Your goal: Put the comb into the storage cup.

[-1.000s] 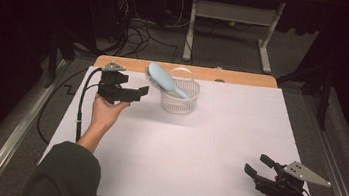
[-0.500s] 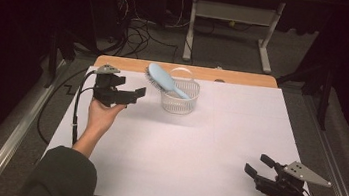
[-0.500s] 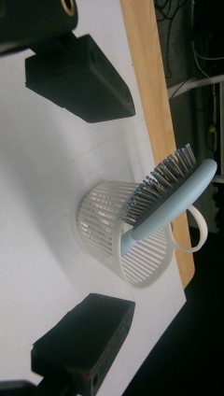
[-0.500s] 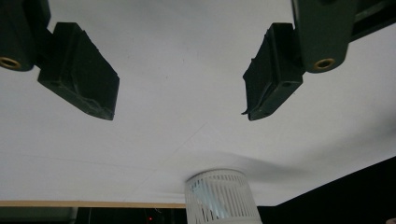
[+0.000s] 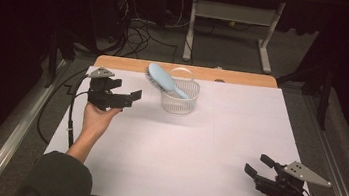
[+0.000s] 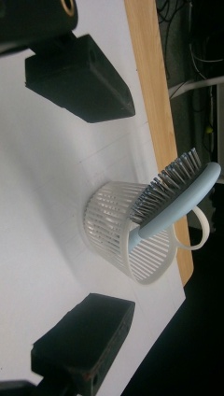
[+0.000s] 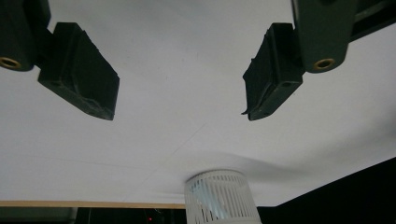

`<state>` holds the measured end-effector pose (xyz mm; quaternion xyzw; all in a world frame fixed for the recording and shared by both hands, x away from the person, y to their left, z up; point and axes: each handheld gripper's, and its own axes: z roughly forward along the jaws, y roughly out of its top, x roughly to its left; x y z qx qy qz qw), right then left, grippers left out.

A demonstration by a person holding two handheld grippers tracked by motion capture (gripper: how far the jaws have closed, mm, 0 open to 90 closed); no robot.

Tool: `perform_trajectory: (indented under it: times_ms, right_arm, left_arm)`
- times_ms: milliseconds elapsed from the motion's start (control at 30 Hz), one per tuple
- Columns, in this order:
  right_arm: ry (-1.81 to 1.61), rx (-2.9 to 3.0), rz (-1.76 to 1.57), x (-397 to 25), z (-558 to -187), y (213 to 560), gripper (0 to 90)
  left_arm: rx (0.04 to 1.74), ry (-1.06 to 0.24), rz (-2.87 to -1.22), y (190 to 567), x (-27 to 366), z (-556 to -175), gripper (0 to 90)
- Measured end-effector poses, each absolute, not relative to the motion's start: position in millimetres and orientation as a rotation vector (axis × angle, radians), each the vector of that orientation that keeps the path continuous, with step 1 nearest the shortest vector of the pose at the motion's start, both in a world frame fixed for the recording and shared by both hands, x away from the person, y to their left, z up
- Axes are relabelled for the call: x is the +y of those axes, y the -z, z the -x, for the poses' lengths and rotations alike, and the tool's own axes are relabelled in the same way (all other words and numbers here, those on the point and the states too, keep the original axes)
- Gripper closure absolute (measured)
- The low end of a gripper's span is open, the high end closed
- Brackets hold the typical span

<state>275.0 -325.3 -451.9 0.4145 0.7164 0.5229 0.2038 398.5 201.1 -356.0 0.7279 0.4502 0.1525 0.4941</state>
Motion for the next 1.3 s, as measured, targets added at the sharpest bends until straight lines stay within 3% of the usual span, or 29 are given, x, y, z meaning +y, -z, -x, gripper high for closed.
perform_trajectory:
  times_ms: [1300]
  right_arm:
    - [-1.456,1.995,-1.161,-326,-275,452,26.8]
  left_arm:
    - [1.048,-0.422,-1.771,363,214,-369,7.5]
